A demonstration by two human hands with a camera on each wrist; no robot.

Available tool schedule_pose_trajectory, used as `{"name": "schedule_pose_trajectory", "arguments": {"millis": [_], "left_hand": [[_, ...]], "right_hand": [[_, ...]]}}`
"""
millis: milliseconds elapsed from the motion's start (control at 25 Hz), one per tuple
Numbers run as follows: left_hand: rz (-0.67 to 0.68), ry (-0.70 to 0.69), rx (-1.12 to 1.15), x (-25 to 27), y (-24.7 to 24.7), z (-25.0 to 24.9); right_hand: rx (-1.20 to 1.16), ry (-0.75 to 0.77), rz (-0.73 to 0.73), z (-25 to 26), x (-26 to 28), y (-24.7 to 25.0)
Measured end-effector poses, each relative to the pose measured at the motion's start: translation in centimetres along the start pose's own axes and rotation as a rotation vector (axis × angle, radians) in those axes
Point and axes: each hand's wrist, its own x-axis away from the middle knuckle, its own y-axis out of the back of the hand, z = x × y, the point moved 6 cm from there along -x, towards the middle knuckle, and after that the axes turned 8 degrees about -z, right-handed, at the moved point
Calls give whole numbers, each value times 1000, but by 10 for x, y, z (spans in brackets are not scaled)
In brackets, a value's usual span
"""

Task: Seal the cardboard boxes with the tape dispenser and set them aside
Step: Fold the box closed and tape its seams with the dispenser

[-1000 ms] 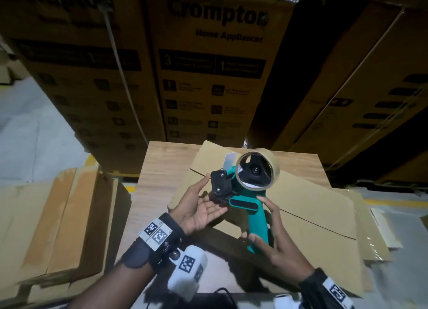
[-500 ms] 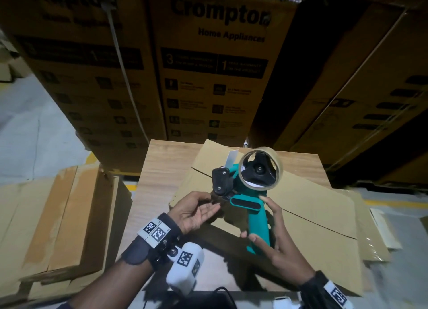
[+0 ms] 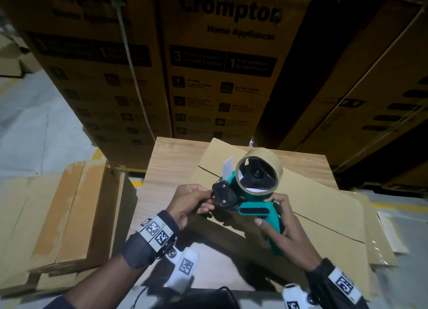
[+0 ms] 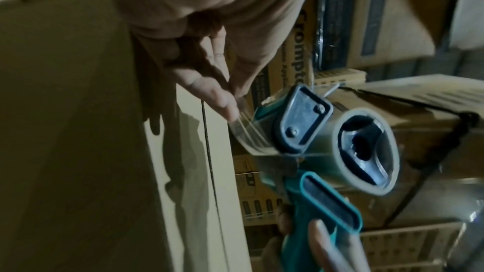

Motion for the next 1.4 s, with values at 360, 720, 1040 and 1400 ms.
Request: {"name": "schedule_pose_trajectory", "arguments": {"millis": [360, 720, 1040, 1400], "left_hand": [[-150, -301, -165, -15, 33, -42], [-195, -400, -215, -56, 79, -86], [-159, -450, -334, -99, 59, -85], [-171, -446, -374, -118, 63, -68]], "right_hand": [[138, 192, 46, 22, -44, 4], [332, 173, 18, -8, -68, 57], [456, 156, -15, -25, -74, 44], [507, 124, -13, -33, -83, 35]]}}
